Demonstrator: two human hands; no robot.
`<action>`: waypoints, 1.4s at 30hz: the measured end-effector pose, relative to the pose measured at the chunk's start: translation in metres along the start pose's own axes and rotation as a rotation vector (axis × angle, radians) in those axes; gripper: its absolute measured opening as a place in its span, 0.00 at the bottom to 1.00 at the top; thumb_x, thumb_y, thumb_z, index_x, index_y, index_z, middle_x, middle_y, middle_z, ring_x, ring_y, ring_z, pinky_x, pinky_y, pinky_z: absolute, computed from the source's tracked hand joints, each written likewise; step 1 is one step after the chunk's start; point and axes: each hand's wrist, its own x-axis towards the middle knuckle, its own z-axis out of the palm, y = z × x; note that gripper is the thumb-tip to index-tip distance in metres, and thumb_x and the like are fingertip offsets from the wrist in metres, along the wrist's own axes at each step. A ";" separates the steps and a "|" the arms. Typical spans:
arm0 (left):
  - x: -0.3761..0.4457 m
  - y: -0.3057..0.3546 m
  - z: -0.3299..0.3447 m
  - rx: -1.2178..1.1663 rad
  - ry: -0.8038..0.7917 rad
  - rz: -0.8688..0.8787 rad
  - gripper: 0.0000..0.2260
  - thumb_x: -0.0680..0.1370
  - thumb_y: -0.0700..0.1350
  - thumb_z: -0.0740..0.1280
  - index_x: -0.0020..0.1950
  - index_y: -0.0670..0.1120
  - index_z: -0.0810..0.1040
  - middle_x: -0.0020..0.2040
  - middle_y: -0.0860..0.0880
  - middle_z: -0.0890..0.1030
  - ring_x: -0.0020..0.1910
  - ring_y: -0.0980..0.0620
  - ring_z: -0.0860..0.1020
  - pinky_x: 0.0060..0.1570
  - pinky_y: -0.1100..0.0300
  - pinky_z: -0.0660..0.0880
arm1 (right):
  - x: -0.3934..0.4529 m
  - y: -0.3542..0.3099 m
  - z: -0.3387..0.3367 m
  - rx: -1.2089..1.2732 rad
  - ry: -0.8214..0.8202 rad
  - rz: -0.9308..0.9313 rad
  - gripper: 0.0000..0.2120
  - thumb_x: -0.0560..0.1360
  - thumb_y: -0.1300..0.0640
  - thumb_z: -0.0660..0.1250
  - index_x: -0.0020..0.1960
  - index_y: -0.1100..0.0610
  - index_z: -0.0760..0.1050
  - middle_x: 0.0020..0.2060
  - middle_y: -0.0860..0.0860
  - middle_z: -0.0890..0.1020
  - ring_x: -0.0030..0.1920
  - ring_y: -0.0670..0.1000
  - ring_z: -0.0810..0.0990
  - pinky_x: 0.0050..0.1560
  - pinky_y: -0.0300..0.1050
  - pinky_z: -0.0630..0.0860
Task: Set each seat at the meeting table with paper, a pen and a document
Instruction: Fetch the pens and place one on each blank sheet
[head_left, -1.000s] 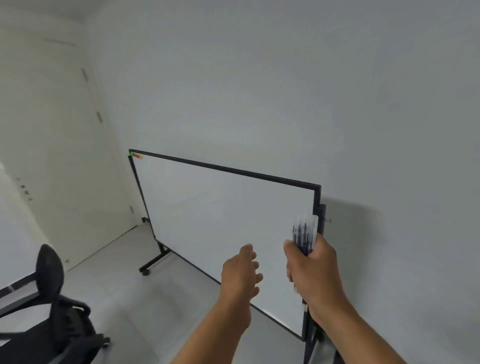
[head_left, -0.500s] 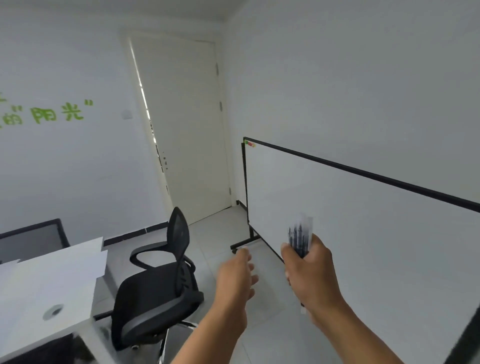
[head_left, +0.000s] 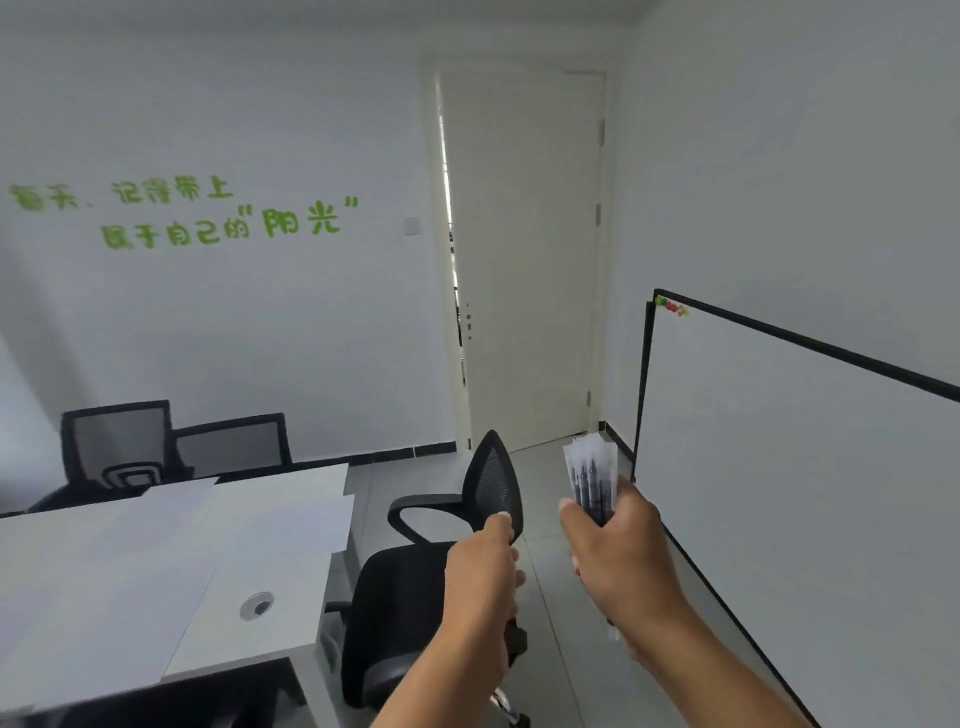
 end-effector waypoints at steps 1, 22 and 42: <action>0.013 0.002 -0.004 -0.017 0.025 -0.012 0.13 0.86 0.53 0.64 0.56 0.46 0.82 0.53 0.48 0.85 0.49 0.50 0.82 0.46 0.54 0.78 | 0.011 0.003 0.011 -0.002 -0.027 -0.008 0.11 0.78 0.54 0.70 0.39 0.47 0.72 0.25 0.47 0.73 0.26 0.51 0.71 0.29 0.49 0.72; 0.241 0.081 0.042 -0.249 0.570 -0.127 0.13 0.87 0.52 0.61 0.58 0.47 0.82 0.55 0.46 0.84 0.56 0.45 0.82 0.50 0.51 0.78 | 0.293 0.063 0.150 0.063 -0.588 -0.049 0.10 0.79 0.53 0.69 0.41 0.52 0.72 0.28 0.50 0.73 0.29 0.54 0.70 0.31 0.48 0.71; 0.441 0.102 -0.059 -0.493 0.856 -0.186 0.13 0.85 0.52 0.63 0.58 0.46 0.82 0.53 0.48 0.85 0.52 0.45 0.85 0.50 0.51 0.79 | 0.404 0.092 0.391 0.060 -1.019 -0.042 0.05 0.80 0.53 0.69 0.47 0.51 0.76 0.33 0.53 0.78 0.33 0.52 0.75 0.34 0.50 0.77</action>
